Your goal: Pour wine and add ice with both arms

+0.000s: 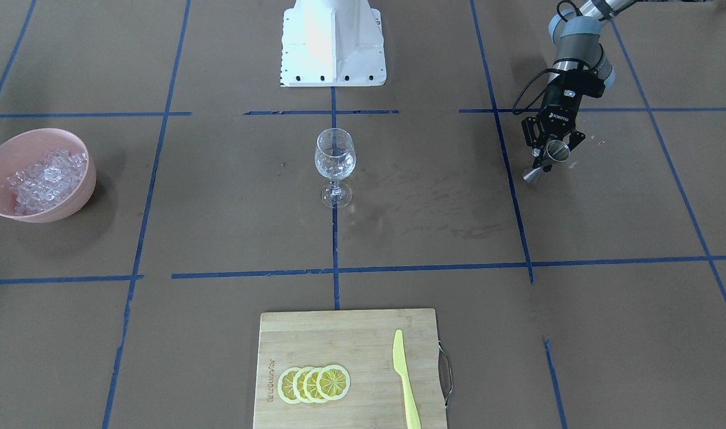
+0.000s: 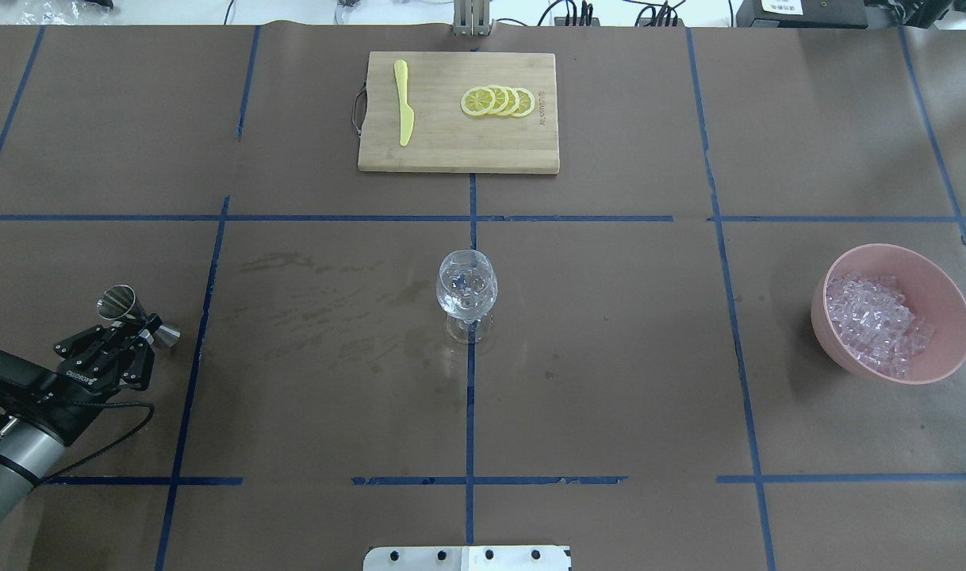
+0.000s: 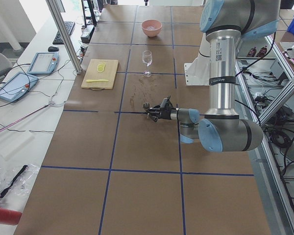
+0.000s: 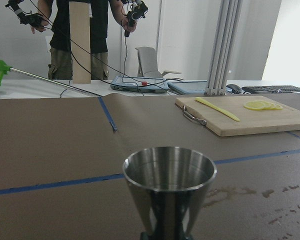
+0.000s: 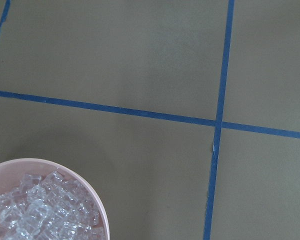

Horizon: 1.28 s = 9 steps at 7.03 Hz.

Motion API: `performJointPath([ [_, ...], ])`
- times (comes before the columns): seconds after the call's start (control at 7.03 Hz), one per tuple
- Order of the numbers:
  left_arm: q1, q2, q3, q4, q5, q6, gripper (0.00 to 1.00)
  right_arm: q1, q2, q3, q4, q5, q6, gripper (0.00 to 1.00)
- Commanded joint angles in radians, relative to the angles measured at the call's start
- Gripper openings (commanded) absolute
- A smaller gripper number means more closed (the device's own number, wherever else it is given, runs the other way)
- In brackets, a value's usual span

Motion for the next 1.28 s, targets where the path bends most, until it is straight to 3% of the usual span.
performJointPath([
  [0.0,0.004,-0.006,0.007,0.002,0.001,0.002,0.0,0.0,0.0,-0.002,0.0,-0.002,-0.001,1.0],
  [1.14,0.021,-0.036,0.027,0.003,0.008,0.052,0.0,0.0,-0.006,-0.005,0.002,-0.002,-0.001,1.0],
])
